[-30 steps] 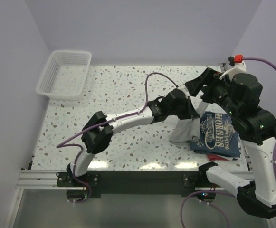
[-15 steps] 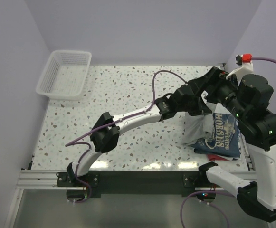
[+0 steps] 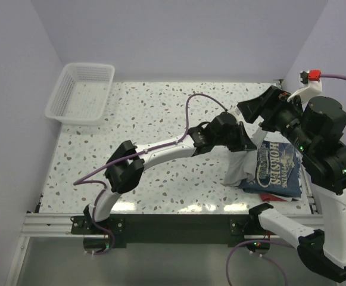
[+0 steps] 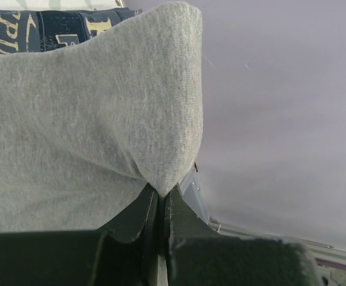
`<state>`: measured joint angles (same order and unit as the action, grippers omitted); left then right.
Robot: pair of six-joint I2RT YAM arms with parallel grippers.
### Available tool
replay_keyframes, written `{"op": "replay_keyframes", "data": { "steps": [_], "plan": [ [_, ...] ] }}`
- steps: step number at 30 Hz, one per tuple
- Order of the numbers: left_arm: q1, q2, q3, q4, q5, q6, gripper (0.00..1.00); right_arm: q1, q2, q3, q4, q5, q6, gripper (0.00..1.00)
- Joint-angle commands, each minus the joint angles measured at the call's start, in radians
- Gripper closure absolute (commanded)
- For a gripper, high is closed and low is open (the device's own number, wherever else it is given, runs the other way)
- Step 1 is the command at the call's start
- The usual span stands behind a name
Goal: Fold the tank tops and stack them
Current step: Neatly place the folded tank top to the corner
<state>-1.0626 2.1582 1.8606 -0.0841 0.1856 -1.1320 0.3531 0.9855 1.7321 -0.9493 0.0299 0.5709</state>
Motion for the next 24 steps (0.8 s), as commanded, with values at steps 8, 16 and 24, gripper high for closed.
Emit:
{"op": "replay_keyframes", "data": {
  "steps": [8, 16, 24],
  "plan": [
    [0.018, -0.13, -0.006, 0.125, 0.071, 0.006, 1.0, 0.003, -0.005, 0.011, 0.017, -0.028, 0.02, 0.18],
    [0.029, -0.155, -0.024, 0.144, 0.101, -0.006, 1.0, 0.001, -0.005, 0.012, 0.017, -0.028, 0.023, 0.18],
    [0.03, -0.156, 0.0, 0.135, 0.118, -0.008, 1.0, 0.003, -0.001, 0.02, 0.02, -0.028, 0.024, 0.18]
  ]
}}
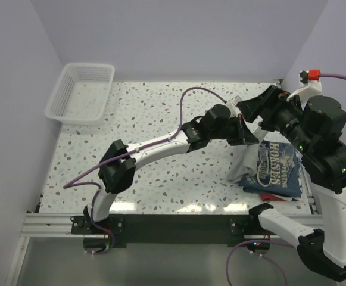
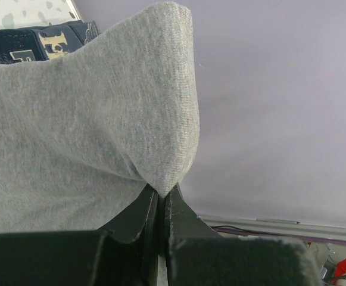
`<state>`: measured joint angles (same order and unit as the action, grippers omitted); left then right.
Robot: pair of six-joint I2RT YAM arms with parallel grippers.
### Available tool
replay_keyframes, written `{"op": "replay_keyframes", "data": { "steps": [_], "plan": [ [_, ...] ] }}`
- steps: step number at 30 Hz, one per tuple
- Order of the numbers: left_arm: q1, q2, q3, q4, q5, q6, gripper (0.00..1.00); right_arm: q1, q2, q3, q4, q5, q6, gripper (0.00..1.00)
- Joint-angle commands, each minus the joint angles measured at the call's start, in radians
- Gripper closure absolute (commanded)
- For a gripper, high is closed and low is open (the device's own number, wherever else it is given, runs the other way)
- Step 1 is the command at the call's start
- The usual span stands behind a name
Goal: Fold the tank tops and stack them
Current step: Neatly place the folded tank top to the corner
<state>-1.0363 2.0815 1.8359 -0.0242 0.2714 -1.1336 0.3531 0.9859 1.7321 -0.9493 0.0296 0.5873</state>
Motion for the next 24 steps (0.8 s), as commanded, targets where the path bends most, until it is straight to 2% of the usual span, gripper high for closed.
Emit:
{"op": "replay_keyframes", "data": {
  "steps": [1, 11, 19, 24],
  "plan": [
    [0.005, -0.08, 0.026, 0.073, 0.032, -0.006, 1.0, 0.003, 0.0, 0.02, 0.018, -0.028, 0.008, 0.18],
    [-0.005, 0.017, 0.15, 0.047, 0.066, -0.014, 1.0, 0.003, -0.007, 0.014, 0.017, -0.028, 0.009, 0.18],
    [-0.027, 0.216, 0.312, 0.035, 0.141, -0.043, 1.0, 0.001, -0.035, -0.005, -0.002, -0.028, -0.003, 0.18],
    [-0.05, 0.394, 0.433, 0.125, 0.215, -0.075, 1.0, 0.001, -0.064, -0.029, -0.006, -0.028, -0.001, 0.18]
  ]
}}
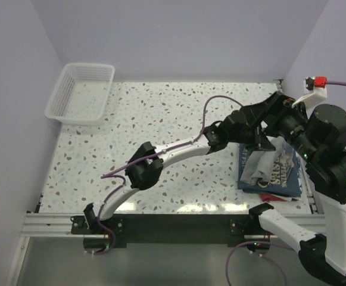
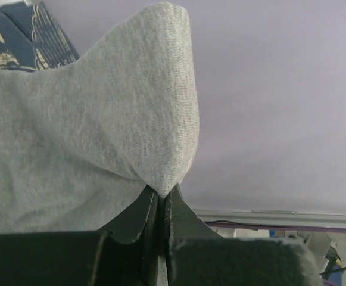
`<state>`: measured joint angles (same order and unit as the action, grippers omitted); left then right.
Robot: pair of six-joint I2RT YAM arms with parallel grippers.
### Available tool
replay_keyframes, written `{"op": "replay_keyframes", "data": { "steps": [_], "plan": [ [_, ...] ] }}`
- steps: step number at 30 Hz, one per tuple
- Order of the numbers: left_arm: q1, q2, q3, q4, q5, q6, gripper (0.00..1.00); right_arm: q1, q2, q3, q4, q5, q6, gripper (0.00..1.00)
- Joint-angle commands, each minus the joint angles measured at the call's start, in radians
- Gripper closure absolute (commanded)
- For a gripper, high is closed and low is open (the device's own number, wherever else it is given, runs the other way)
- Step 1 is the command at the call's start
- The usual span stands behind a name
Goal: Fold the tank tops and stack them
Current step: Neatly place the folded tank top to the corner
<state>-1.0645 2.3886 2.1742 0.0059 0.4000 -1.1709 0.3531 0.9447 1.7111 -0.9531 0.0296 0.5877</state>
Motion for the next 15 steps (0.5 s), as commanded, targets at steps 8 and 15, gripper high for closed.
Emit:
{"op": "replay_keyframes", "data": {
  "steps": [8, 15],
  "plan": [
    [-0.077, 0.302, 0.222, 0.316, 0.204, -0.102, 0.51, 0.001, -0.046, -0.03, -0.01, -0.023, -0.002, 0.18],
    [-0.086, 0.268, 0.205, 0.321, 0.218, -0.047, 0.42, 0.001, -0.04, -0.048, 0.007, -0.028, 0.004, 0.18]
  ]
}}
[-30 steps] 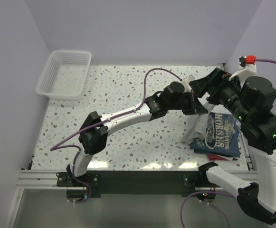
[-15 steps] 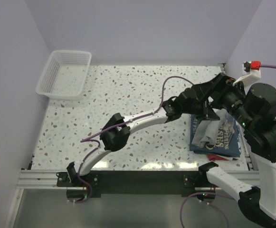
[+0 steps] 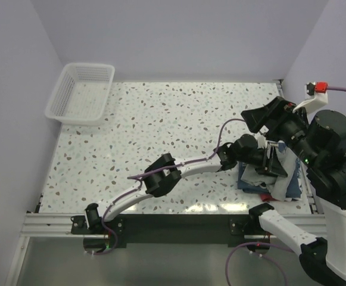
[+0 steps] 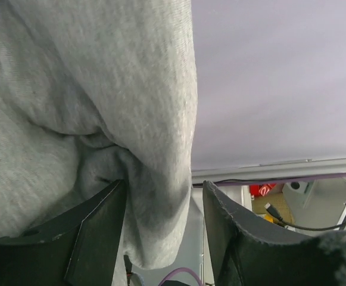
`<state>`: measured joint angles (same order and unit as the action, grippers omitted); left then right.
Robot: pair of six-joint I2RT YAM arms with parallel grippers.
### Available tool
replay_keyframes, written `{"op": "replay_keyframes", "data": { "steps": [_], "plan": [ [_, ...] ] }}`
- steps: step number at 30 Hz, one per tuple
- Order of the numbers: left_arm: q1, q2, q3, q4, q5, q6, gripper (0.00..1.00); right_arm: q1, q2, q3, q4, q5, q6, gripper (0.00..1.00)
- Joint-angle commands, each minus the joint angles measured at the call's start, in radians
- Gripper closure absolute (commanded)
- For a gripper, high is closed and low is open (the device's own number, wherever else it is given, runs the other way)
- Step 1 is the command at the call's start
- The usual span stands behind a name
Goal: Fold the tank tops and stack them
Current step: Neatly place the folded tank top to the corner
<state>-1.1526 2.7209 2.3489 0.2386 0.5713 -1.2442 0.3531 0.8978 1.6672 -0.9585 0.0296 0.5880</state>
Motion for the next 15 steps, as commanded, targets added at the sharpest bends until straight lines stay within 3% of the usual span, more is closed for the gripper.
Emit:
{"op": "replay_keyframes", "data": {
  "steps": [1, 15],
  "plan": [
    [0.002, -0.067, 0.03, 0.088, 0.05, 0.029, 0.41, 0.001, 0.007, -0.003, 0.012, -0.028, 0.004, 0.18],
    [-0.01, -0.072, 0.036, 0.156, 0.088, 0.029, 0.28, 0.001, 0.021, 0.019, 0.001, -0.011, -0.002, 0.18]
  ]
}}
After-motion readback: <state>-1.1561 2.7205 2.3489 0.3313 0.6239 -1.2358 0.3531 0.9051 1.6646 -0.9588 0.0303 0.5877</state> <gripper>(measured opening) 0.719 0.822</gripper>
